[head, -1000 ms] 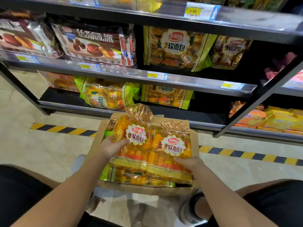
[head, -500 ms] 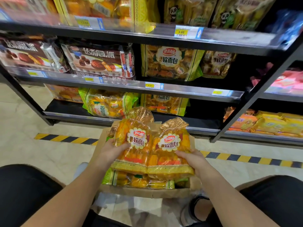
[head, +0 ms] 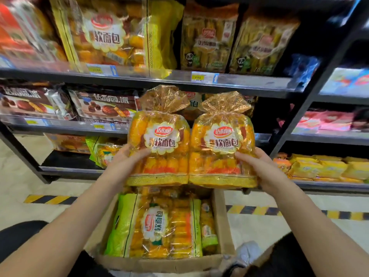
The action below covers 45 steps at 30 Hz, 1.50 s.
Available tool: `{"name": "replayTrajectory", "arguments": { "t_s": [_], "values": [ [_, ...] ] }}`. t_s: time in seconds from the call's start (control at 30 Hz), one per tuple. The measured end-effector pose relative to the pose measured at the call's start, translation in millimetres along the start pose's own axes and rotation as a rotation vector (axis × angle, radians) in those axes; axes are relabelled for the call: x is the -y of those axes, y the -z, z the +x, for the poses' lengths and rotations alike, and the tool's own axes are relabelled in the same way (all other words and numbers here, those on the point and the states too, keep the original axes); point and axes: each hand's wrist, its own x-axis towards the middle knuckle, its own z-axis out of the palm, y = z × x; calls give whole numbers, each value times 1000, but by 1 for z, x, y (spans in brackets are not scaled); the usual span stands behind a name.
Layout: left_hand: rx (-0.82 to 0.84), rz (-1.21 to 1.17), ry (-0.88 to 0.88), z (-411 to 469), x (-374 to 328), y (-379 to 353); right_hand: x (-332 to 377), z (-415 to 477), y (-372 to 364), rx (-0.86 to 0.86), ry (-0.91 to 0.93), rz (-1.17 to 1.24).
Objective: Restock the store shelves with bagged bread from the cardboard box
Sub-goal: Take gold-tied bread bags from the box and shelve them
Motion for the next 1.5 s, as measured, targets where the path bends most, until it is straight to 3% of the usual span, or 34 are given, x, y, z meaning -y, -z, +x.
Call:
{"name": "replayTrajectory", "arguments": {
  "t_s": [0.33, 0.8, 1.3, 1.5],
  "values": [
    [36, -87, -64, 7, -36, -24, 21, -2, 20, -122, 144, 26],
    [106, -141, -81, 37, -55, -48, 39, 42, 65, -113, 355, 17],
    [115, -251, -57, 97, -29, -95, 20, 160, 79, -343, 533, -115],
    [100, -195, -18, 112, -21, -107, 5, 212, 77, -491, 500, -212]
  ]
}}
